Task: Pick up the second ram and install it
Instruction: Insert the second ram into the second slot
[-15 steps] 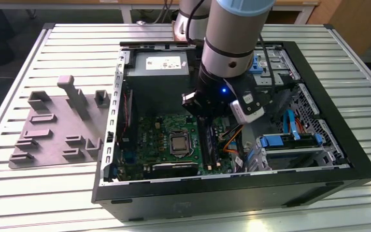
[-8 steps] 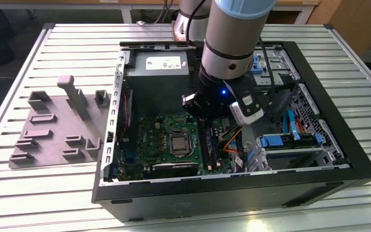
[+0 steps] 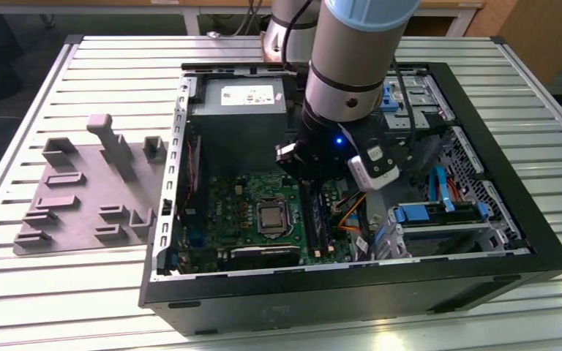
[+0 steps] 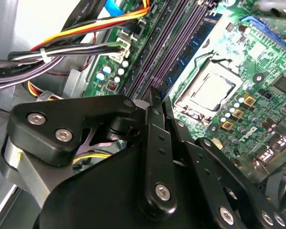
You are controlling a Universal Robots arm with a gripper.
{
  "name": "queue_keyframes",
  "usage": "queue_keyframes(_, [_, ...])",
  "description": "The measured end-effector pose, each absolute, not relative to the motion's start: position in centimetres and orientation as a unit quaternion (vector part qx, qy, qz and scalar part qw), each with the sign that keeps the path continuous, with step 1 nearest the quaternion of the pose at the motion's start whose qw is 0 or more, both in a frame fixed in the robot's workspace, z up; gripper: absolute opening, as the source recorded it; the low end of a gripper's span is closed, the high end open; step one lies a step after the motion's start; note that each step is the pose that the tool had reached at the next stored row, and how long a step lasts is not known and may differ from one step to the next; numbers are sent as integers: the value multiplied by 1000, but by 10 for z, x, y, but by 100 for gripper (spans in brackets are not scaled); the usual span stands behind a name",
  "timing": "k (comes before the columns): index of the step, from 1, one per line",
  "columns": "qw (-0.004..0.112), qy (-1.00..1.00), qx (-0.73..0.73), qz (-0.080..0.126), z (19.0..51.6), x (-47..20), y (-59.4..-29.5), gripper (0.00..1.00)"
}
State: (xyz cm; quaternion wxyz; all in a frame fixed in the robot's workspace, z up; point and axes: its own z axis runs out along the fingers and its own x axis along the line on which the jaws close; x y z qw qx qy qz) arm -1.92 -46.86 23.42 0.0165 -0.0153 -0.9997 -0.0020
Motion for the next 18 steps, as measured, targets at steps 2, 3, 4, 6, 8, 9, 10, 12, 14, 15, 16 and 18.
queue_keyframes(2, [17, -1000, -15, -2, 232, -19, -470, 14])
queue_keyframes(3, [17, -1000, -15, -2, 231, -19, -471, 14])
queue_keyframes(4, [17, -1000, -16, -2, 230, -19, -471, 14])
queue_keyframes(6, [17, -1000, -17, -2, 228, -20, -471, 14])
queue_keyframes(8, [17, -1000, -18, -2, 226, -21, -471, 14])
queue_keyframes(9, [17, -1000, -18, -2, 225, -21, -471, 14])
queue_keyframes(10, [17, -1000, -18, -2, 224, -21, -471, 14])
queue_keyframes(12, [17, -1000, -19, -2, 223, -22, -471, 14])
queue_keyframes(14, [17, -1000, -19, -2, 221, -23, -472, 14])
queue_keyframes(15, [17, -1000, -19, -2, 220, -23, -472, 14])
queue_keyframes(16, [17, -1000, -19, -2, 219, -23, -472, 14])
queue_keyframes(18, [17, -1000, -19, -2, 217, -23, -472, 14])
